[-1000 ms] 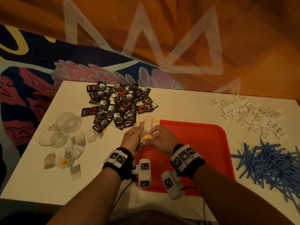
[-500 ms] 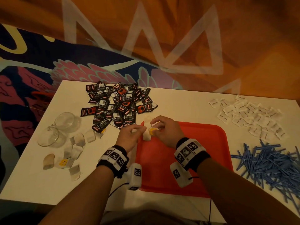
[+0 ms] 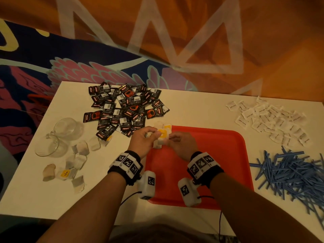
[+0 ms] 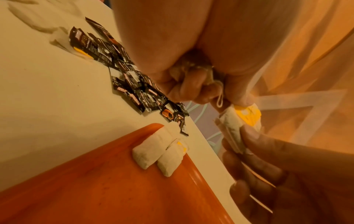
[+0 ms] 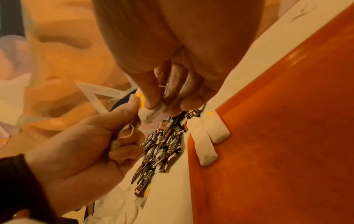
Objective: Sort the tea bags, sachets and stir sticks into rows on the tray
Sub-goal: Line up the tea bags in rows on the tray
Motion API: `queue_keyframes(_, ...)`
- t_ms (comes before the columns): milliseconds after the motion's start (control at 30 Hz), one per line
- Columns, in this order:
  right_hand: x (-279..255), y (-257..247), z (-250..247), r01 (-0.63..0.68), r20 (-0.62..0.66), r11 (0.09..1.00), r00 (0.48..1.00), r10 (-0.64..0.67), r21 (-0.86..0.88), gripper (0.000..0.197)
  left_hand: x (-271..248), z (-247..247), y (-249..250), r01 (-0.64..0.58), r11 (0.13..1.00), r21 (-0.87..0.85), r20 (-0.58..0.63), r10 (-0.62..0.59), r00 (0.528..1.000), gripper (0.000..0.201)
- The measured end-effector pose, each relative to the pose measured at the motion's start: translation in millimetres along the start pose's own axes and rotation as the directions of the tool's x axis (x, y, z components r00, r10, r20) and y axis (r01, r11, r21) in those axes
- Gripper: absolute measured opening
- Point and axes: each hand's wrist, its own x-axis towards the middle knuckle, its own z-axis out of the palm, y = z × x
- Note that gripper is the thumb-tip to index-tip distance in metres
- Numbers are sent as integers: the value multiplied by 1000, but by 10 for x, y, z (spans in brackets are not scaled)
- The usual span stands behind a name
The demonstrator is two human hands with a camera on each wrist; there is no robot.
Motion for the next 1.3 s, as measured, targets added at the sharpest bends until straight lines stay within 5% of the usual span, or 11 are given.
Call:
queue_keyframes(167, 140, 248, 63, -145, -7, 981, 989, 145, -128, 25, 49, 5, -169, 20, 967, 254, 0, -21, 1000, 11)
queue_keyframes(367, 269, 506, 109, -333, -21, 901, 940, 341, -278, 23, 68, -16, -368, -113, 663, 740, 155, -4, 988, 16)
queue_keyframes(500, 376, 572, 182, -408, -1, 872, 906, 424, -271, 23, 137, -10, -414, -194, 502, 843, 252, -50, 966, 29)
queue_keyframes(767, 551, 520, 299, -420, -19, 861, 901, 433, -285, 25, 246, 22, -519, -356, 351, 866, 402, -65, 913, 38)
queue_keyframes(1300, 667, 527, 362, -430, -77, 850, 901, 428, -305, 12, 373, 78, -596, -369, 349, 861, 410, -49, 911, 39)
